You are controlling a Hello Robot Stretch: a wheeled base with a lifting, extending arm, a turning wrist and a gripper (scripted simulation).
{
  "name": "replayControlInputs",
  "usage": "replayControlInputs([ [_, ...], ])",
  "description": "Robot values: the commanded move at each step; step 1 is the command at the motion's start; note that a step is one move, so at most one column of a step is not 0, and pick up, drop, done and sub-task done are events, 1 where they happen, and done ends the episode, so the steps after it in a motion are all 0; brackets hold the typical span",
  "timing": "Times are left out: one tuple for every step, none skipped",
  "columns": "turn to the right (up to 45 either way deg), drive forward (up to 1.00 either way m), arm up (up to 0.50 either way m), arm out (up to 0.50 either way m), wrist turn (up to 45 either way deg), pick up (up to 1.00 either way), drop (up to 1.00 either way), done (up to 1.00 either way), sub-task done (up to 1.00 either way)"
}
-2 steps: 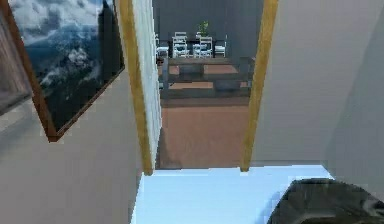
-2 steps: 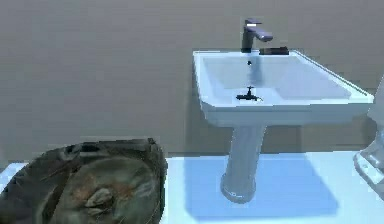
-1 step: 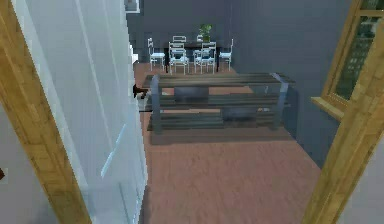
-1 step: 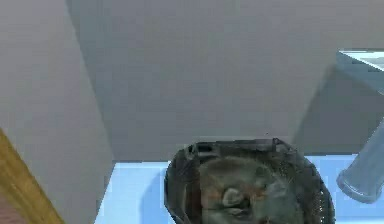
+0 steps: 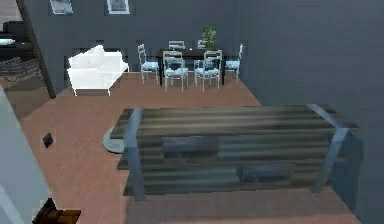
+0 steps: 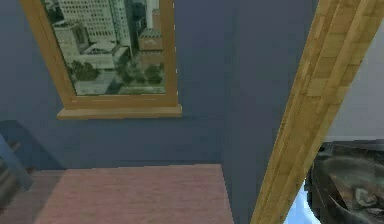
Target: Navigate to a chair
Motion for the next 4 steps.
replayControlInputs([
  [9.0,0.0,0.0,0.0,0.0,0.0,0.0,0.0,0.0],
  [0.0,0.05,0.0,0.0,0.0,0.0,0.0,0.0,0.0],
  [-6.0,0.0,0.0,0.0,0.0,0.0,0.0,0.0,0.0],
  [0.0,0.05,0.0,0.0,0.0,0.0,0.0,0.0,0.0],
])
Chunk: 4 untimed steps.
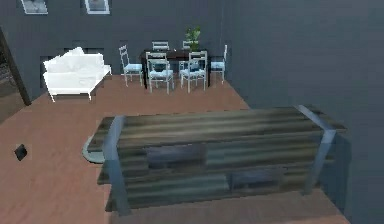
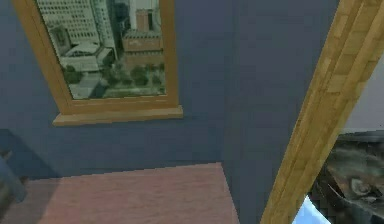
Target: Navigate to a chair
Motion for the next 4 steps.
replayControlInputs([
  [-6.0,0.0,0.0,0.0,0.0,0.0,0.0,0.0,0.0],
  [0.0,0.5,0.0,0.0,0.0,0.0,0.0,0.0,0.0],
  [-39.0,0.0,0.0,0.0,0.0,0.0,0.0,0.0,0.0],
  [-3.0,0.0,0.0,0.0,0.0,0.0,0.0,0.0,0.0],
])
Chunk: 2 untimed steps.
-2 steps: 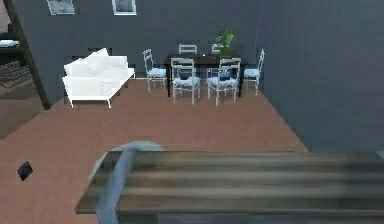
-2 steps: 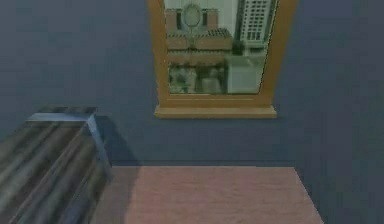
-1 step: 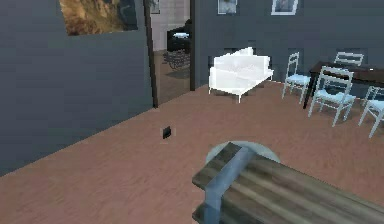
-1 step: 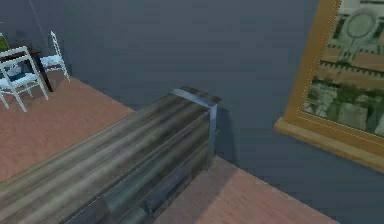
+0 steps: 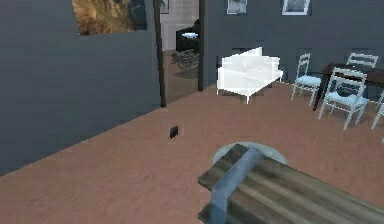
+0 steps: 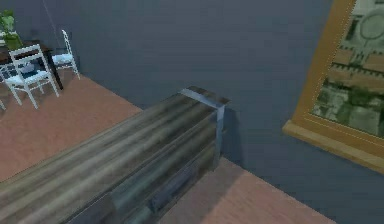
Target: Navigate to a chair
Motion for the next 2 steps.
replayControlInputs([
  [0.0,0.25,0.0,0.0,0.0,0.0,0.0,0.0,0.0],
  [12.0,0.0,0.0,0.0,0.0,0.0,0.0,0.0,0.0],
])
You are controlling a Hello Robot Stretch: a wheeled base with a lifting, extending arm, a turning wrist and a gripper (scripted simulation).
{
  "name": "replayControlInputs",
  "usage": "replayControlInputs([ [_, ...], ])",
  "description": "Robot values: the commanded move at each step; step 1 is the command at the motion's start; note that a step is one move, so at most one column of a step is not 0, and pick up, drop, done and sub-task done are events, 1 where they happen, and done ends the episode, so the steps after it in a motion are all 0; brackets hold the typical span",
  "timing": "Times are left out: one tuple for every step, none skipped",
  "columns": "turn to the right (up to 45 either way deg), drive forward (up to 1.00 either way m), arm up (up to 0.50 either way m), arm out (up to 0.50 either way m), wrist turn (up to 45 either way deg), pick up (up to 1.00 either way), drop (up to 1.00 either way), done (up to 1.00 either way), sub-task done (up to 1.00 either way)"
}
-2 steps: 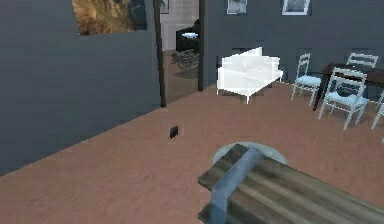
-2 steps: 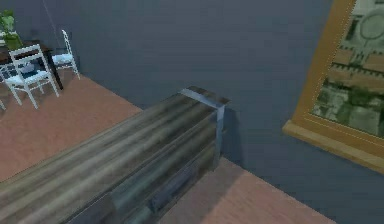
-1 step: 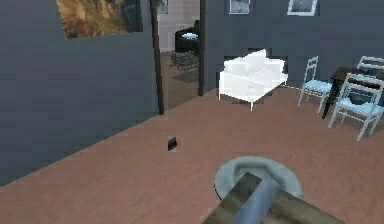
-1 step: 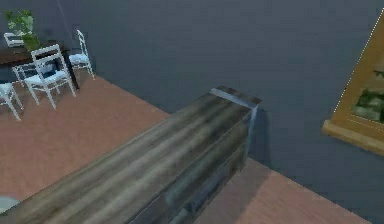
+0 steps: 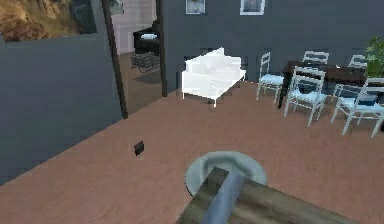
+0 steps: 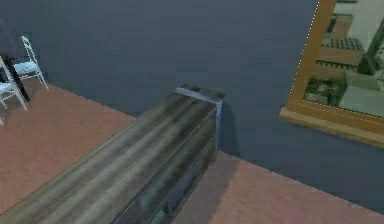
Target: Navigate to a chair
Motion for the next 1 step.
replayControlInputs([
  [3.0,0.0,0.0,0.0,0.0,0.0,0.0,0.0,0.0],
])
